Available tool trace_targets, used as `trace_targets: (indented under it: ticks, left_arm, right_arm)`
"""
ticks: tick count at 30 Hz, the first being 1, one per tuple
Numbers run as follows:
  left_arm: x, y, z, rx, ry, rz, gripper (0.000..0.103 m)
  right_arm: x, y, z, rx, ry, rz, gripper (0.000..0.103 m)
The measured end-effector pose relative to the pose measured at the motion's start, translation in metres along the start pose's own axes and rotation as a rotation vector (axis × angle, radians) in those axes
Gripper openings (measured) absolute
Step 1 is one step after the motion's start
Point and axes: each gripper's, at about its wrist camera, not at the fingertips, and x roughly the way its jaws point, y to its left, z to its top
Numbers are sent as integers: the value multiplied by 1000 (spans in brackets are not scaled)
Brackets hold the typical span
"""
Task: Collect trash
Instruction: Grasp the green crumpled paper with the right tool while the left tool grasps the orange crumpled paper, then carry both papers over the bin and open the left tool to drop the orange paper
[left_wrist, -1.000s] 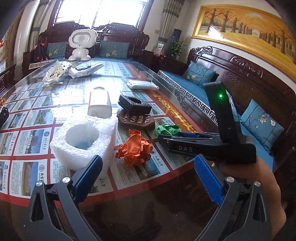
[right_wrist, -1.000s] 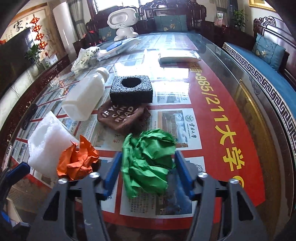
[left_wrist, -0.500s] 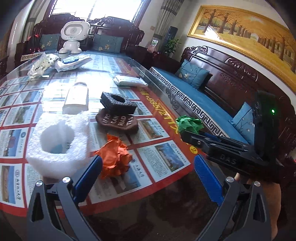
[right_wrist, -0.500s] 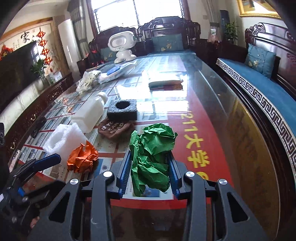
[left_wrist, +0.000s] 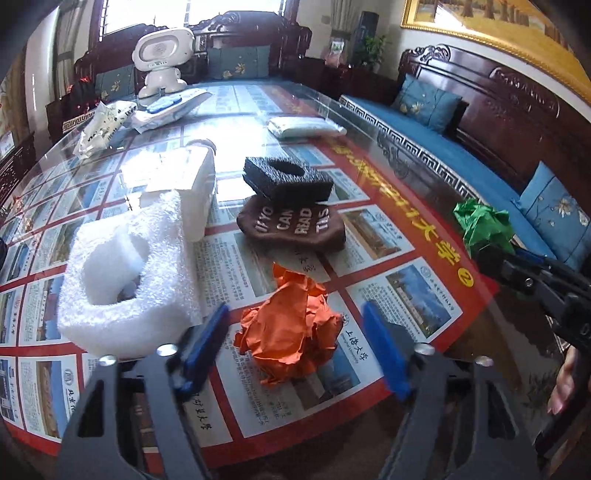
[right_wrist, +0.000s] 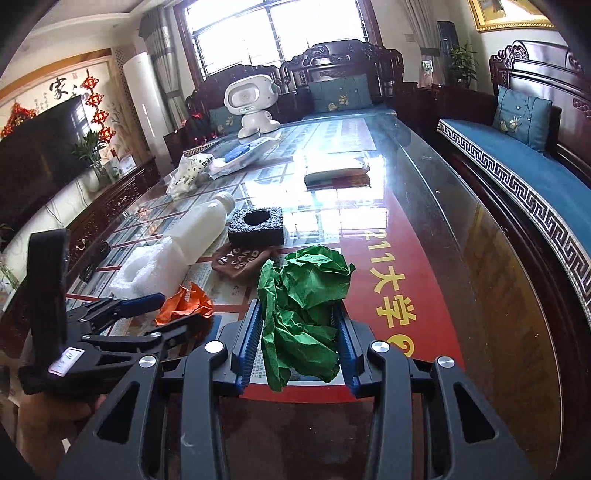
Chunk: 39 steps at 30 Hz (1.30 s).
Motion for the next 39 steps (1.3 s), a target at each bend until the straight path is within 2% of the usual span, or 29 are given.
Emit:
trace_targets:
  ticks: [1, 3, 7, 16, 23, 31, 39]
  left_arm:
    - [3, 2, -1, -4, 14, -15, 53]
    - [3, 4, -1, -10, 13, -41, 49]
    - [-5, 1, 0, 10, -13, -19, 42]
    - [-28, -3, -8, 20, -58, 13, 41]
    - [-71, -13, -26, 58, -127, 29, 41]
    - [-129, -26, -56, 108, -180, -8, 41]
    - [-181, -40, -107, 164, -193, -70, 42]
  right_arm:
    - [0, 0, -1, 2, 1, 6, 37]
    - [-1, -1, -1, 6, 5, 22, 37]
    - [-4, 1, -2, -2, 3, 21, 37]
    - [-15, 15, -11, -25, -1, 33, 37]
    - [-46, 41, -23, -76, -36, 55, 37]
    - [-87, 71, -52, -107, -55, 104, 37]
    - [-137, 84, -96, -99, -55, 139, 37]
